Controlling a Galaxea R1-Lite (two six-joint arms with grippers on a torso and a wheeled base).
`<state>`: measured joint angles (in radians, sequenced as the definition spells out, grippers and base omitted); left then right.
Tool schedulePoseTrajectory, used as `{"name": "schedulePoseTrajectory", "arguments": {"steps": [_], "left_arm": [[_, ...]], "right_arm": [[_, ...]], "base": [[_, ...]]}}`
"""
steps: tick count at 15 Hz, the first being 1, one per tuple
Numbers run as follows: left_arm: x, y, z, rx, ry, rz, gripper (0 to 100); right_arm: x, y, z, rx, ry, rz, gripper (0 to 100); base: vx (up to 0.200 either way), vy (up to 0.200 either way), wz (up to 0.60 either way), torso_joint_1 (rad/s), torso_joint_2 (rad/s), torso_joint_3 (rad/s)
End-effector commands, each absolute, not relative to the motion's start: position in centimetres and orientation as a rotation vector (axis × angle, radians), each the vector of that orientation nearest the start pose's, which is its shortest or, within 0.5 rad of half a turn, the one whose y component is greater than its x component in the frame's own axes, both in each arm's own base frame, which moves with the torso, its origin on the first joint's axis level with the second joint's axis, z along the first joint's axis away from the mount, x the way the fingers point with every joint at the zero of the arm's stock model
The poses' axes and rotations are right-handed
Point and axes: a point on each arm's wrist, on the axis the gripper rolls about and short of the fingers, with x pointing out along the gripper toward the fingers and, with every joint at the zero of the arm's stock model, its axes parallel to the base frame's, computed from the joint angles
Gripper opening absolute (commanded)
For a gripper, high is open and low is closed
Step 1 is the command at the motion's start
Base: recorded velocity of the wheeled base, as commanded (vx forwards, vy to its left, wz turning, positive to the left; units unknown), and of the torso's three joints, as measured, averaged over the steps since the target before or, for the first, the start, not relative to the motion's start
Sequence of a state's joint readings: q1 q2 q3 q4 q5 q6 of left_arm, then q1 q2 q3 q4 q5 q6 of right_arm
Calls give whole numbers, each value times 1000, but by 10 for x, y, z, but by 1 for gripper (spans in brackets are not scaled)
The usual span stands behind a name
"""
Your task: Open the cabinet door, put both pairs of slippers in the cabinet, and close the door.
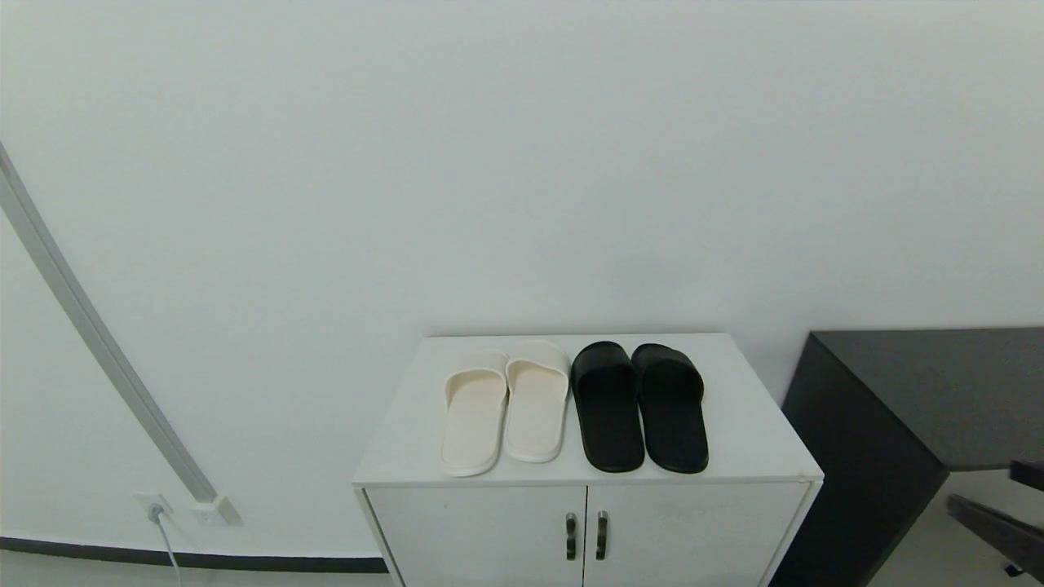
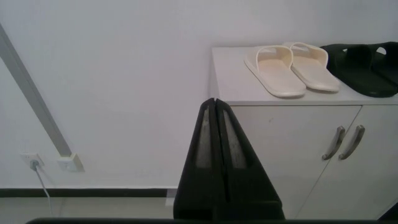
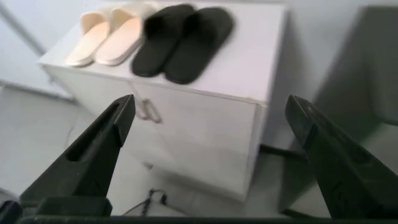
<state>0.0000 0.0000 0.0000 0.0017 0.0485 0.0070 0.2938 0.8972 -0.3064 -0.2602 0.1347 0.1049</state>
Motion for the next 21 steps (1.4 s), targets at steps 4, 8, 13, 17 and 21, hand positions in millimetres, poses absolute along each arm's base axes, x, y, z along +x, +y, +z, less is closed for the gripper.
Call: {"name": "schedulePoseTrajectory", "arguments": {"steps": [4,8,13,17,21], "left_arm": [[-23,1,75,6,2,49,0],[-23,1,75,6,2,49,0],[-23,1,75,6,2,49,0],[-23,1,75,6,2,49,0],[-23,1,75,6,2,49,0]], "right_arm": [[202,161,161,84,453,426,100],[239,207,135,45,416,297,100],[292,241,99,59,340,136,100],[320,245,80,46,346,67,100],[338,249,64,47,347,34,100]], "base": [[0,0,0,0,0,0],[0,0,0,0,0,0],[0,0,0,0,0,0],[0,0,0,0,0,0],[0,0,0,0,0,0]]}}
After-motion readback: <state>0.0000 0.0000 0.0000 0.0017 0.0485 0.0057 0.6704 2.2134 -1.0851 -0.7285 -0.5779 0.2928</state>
